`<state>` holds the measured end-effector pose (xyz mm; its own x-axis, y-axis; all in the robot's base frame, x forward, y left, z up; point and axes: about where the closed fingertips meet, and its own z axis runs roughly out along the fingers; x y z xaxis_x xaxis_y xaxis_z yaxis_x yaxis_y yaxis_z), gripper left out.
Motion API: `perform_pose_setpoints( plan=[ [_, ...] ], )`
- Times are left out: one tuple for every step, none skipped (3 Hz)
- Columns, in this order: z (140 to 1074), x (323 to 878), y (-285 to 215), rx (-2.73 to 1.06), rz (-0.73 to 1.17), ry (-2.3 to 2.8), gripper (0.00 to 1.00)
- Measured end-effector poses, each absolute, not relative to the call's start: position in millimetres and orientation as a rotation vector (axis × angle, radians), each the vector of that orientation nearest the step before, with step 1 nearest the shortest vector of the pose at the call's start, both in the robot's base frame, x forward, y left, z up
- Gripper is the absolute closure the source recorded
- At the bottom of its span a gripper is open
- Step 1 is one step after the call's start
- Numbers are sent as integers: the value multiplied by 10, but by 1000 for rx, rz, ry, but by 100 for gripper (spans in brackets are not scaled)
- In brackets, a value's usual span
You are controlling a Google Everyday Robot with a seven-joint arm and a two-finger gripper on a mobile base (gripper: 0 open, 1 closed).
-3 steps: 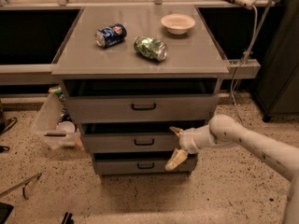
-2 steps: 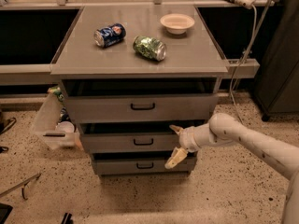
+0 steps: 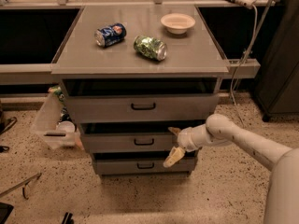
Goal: Open middle drawer
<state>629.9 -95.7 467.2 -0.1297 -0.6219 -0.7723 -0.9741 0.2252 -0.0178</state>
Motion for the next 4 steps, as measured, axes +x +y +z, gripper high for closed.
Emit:
perform_pose_setpoints(
  plan=[
    [4412,6368,-887,-1478,739,1871,0],
    [4413,6369,-886,-1478,739,1871,0],
    [4442,6376,-883,-1478,734,1869,0],
    [4635,6503,-825,-1491,661,1843,0]
  ],
)
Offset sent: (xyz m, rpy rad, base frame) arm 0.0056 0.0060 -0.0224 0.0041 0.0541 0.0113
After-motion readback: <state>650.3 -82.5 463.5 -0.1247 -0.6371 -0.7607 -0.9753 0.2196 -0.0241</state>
